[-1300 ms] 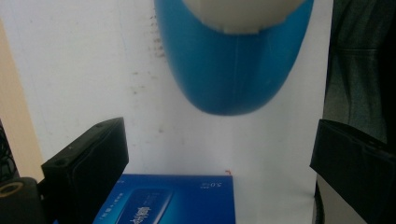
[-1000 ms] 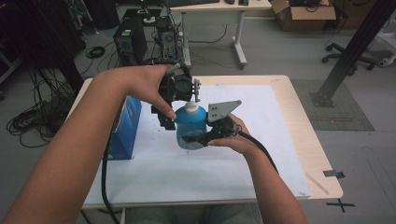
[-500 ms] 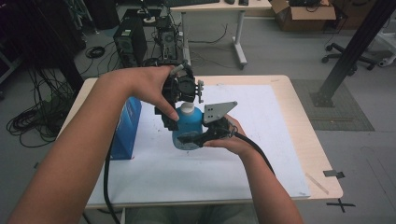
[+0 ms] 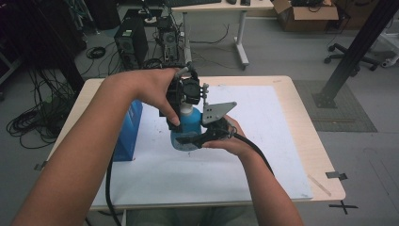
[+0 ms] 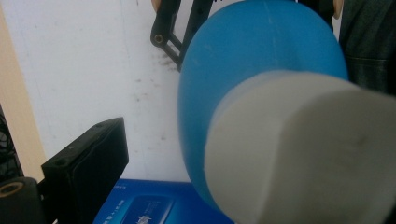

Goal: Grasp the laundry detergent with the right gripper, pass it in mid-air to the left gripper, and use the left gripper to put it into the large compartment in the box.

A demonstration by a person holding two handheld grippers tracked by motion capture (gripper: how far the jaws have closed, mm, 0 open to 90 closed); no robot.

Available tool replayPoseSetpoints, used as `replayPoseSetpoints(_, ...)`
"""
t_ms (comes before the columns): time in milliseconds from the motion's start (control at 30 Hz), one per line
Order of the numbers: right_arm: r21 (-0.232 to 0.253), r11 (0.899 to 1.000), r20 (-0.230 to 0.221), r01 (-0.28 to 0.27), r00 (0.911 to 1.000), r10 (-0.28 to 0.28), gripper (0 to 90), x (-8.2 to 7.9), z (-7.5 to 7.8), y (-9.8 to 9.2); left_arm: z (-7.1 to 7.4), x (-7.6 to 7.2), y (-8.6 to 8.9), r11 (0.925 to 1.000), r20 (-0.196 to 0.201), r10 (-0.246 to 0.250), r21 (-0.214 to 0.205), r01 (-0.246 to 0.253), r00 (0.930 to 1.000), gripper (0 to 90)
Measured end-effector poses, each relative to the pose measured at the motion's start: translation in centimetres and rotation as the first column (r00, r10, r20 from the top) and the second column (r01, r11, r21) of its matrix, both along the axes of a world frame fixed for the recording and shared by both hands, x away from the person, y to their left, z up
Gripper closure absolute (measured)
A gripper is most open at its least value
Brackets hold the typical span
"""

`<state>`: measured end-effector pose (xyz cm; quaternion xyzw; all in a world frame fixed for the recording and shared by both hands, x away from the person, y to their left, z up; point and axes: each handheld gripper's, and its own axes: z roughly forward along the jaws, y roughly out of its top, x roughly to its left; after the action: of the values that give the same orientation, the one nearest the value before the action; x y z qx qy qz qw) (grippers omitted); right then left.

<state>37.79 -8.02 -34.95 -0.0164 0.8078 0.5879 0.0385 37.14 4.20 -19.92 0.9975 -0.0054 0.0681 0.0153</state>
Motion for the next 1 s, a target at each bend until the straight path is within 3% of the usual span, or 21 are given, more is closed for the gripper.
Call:
replayPoseSetpoints(400, 0.002, 1.0, 0.007, 0.004, 1.0, -0.004, 45.6, 0.02, 0.43, 0.15, -0.15, 0.27, -0.21, 0.9999, -0.007, -0.013, 0.003, 0.013, 0.9999, 6.9)
replayPoseSetpoints(1000, 0.002, 1.0, 0.004, 0.011, 0.9999, -0.011, 45.6, -0.13, 0.66, 0.1, -0.25, -0.08, -0.84, 0.9995, -0.011, -0.032, 0.007, 0.032, 0.9994, 22.0)
